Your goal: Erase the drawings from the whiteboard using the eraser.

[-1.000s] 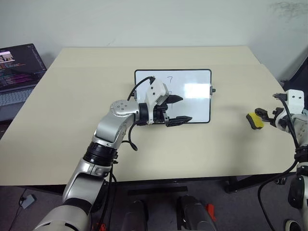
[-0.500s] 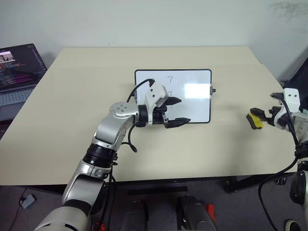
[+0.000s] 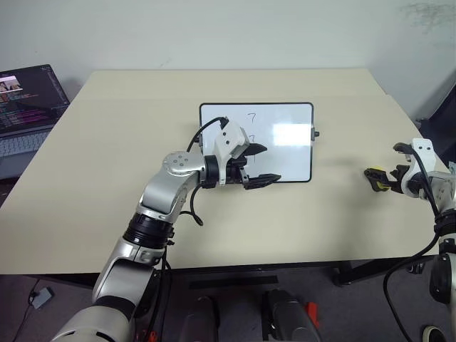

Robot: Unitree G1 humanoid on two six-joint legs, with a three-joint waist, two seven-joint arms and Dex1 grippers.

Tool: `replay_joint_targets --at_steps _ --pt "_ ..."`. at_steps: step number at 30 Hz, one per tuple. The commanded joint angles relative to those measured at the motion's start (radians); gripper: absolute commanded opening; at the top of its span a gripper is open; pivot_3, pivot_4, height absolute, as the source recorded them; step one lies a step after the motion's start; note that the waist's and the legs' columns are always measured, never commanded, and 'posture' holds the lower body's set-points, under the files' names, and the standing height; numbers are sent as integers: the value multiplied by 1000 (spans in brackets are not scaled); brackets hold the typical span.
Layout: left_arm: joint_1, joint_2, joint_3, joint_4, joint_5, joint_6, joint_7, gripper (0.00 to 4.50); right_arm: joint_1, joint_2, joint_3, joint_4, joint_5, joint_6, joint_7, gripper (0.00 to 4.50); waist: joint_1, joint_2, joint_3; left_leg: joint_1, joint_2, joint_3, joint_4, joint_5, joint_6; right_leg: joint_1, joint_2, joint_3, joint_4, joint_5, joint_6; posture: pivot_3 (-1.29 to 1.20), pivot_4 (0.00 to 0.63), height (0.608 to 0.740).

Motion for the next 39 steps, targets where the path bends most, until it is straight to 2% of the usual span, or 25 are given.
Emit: replay_joint_targets --at_steps 1,3,6,13,15,28,39 --pt "-4 -2 13 -36 -3 -12 2 4500 -13 -25 -3 -5 -8 -9 7 4485 0 0 0 0 0 0 0 0 0 0 0 0 0 0 0 0 150 740" --pt "-3 0 13 -37 -3 -11 2 4500 -12 -24 -4 -5 -8 -9 7 4485 0 0 0 0 0 0 0 0 0 0 0 0 0 0 0 0 150 740" --pt "-3 2 14 -37 0 -12 5 4500 -10 -24 0 3 -15 -16 5 3860 0 0 0 0 0 0 0 0 0 0 0 0 0 1 3 0 150 740" --pt "-4 3 15 -37 5 -15 12 4500 0 -15 3 18 -24 -24 0 1404 0 0 0 0 0 0 0 0 0 0 0 0 0 2 3 0 150 740" --pt "-4 4 15 -37 6 -15 13 4500 2 -14 5 23 -26 -26 -1 931 0 0 0 0 0 0 0 0 0 0 0 0 0 2 4 0 150 740" --pt "-7 5 16 -38 4 -12 22 4500 8 -9 3 8 -37 -29 -9 869 0 0 0 0 0 0 1 0 0 0 0 0 0 2 4 0 150 740" --pt "-23 90 76 -7 11 -30 18 4500 -1 -36 -19 -338 28 138 8 868 0 0 0 0 0 -1 1 0 0 0 0 0 1 2 4 0 150 740"
